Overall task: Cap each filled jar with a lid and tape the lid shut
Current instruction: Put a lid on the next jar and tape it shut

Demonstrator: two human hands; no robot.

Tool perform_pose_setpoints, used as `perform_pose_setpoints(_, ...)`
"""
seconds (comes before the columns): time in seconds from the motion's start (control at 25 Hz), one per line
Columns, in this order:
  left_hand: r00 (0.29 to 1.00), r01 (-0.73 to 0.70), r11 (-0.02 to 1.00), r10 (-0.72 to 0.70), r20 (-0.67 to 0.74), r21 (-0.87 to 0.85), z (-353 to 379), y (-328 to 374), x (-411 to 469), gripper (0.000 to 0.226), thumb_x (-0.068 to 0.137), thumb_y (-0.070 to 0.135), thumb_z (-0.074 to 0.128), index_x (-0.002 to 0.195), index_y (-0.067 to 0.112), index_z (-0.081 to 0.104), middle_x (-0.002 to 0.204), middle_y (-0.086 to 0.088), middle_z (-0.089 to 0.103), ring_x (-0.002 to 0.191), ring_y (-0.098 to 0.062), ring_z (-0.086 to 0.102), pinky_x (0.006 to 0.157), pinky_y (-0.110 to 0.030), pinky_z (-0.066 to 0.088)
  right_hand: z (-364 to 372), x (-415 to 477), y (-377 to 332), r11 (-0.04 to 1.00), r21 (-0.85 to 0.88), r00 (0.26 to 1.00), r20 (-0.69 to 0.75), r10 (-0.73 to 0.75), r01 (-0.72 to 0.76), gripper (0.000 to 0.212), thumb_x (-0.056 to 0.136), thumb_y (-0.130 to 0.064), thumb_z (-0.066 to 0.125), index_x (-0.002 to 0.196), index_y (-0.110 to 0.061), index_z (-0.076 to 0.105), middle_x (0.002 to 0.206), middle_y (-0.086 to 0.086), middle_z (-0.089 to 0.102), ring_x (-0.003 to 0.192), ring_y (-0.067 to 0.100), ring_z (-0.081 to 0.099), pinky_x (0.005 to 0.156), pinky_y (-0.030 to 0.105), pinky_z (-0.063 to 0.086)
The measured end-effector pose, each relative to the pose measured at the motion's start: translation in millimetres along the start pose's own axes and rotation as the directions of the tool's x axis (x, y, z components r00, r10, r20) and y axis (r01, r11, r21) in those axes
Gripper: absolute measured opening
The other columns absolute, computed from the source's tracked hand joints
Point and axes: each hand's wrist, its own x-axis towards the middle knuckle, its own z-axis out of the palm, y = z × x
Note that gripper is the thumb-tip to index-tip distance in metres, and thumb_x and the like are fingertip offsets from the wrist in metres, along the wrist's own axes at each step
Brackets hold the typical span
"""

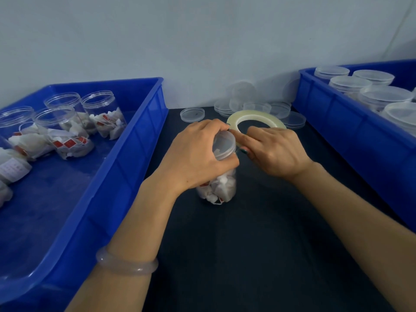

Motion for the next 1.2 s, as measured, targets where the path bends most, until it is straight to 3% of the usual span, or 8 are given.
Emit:
perform_pose_setpoints(0.12, 0.997, -0.073, 0.995, 0.074, 0.014, -0.066, -3, 0, -22, 0.054, 0.07, 0.051, 0.06, 0.121, 0.035, 0.059, 0.119, 0.022, 0.055, 0.114, -0.003, 0.051, 0.094, -0.025, 0.045, -17, -6, 43, 0.8, -0.023, 0.798, 0.051, 0.6, -0.6, 0.04, 0.102, -0.016, 0.038, 0.137, -0.015, 0.057, 0.106, 0.019, 0.07, 0.087, 0.038, 0.067, 0.067, 0.045, 0.053)
perform_pose_setpoints(0.28, 1.0, -0.003, 1.0, 0.003, 0.017, 0.017, 2, 9, -7, 0.048, 0.074, 0.054, 0.06, 0.117, 0.035, 0.055, 0.115, 0.022, 0.053, 0.107, -0.003, 0.048, 0.091, -0.034, 0.048, -13, -3, 10, 0.983, 0.079, 0.981, -0.091, 0.172, -0.165, 0.043, 0.097, -0.026, 0.037, 0.13, -0.021, 0.065, 0.09, 0.003, 0.073, 0.066, 0.029, 0.066, 0.048, 0.027, 0.037)
perform_pose_setpoints(0.4, 1.0, 0.016, 1.0, -0.016, 0.003, -0.024, 5, 8, -4, 0.043, 0.075, 0.059, 0.059, 0.112, 0.039, 0.054, 0.11, 0.024, 0.053, 0.103, 0.0, 0.047, 0.087, -0.036, 0.05, -4, -16, -25, 0.953, 0.21, 0.969, 0.162, 0.184, -0.216, 0.048, 0.099, -0.03, 0.034, 0.141, -0.021, 0.055, 0.076, -0.007, 0.065, 0.063, 0.018, 0.063, 0.045, 0.028, 0.038)
perform_pose_setpoints(0.52, 0.999, 0.028, 0.999, -0.028, -0.016, -0.039, 6, 6, -5, 0.042, 0.071, 0.058, 0.055, 0.109, 0.041, 0.054, 0.109, 0.025, 0.055, 0.103, 0.0, 0.049, 0.086, -0.036, 0.051, 5, -39, -32, 0.942, 0.21, 0.944, 0.261, 0.203, -0.261, 0.049, 0.1, -0.032, 0.045, 0.146, -0.017, 0.046, 0.102, -0.006, 0.072, 0.088, 0.017, 0.069, 0.053, 0.029, 0.044)
perform_pose_setpoints(0.68, 0.997, -0.015, 0.997, 0.008, -0.083, -0.081, 10, 4, -6, 0.043, 0.075, 0.059, 0.056, 0.114, 0.04, 0.061, 0.116, 0.026, 0.058, 0.113, 0.001, 0.051, 0.094, -0.032, 0.049, 3, -38, -40, 0.897, 0.316, 0.92, 0.339, 0.196, -0.308, 0.021, 0.093, -0.034, 0.047, 0.108, -0.022, 0.055, 0.098, -0.005, 0.065, 0.088, 0.017, 0.059, 0.064, 0.026, 0.038)
perform_pose_setpoints(0.8, 0.978, -0.067, 0.98, 0.027, -0.207, -0.187, 20, -2, -9, 0.052, 0.082, 0.061, 0.053, 0.123, 0.032, 0.064, 0.122, 0.022, 0.062, 0.119, -0.002, 0.053, 0.099, -0.027, 0.046, -1, -36, -38, 0.886, 0.332, 0.91, 0.367, 0.195, -0.324, 0.035, 0.095, -0.036, 0.037, 0.107, -0.02, 0.065, 0.113, -0.004, 0.057, 0.104, 0.014, 0.05, 0.085, 0.031, 0.039)
perform_pose_setpoints(1.0, 0.883, -0.155, 0.777, -0.167, -0.438, -0.61, 42, -4, -16, 0.04, 0.09, 0.04, 0.054, 0.119, 0.012, 0.059, 0.117, 0.001, 0.064, 0.114, -0.021, 0.061, 0.093, -0.029, 0.051, -22, -11, -69, 0.39, 0.822, 0.902, 0.315, 0.297, -0.415, 0.067, 0.095, -0.048, 0.043, 0.153, -0.02, 0.027, 0.147, -0.009, 0.045, 0.134, 0.012, 0.047, 0.107, 0.037, 0.04)
perform_pose_setpoints(1.2, 0.877, -0.137, 0.569, -0.31, -0.366, -0.811, 51, -15, -17, 0.045, 0.104, 0.038, 0.028, 0.125, 0.011, 0.057, 0.122, -0.004, 0.063, 0.116, -0.02, 0.061, 0.093, -0.029, 0.052, -35, 10, -80, 0.41, 0.715, 0.819, 0.433, 0.375, -0.566, 0.113, 0.067, -0.062, 0.078, 0.155, -0.031, 0.015, 0.145, -0.014, 0.046, 0.131, 0.003, 0.047, 0.109, 0.036, 0.043)
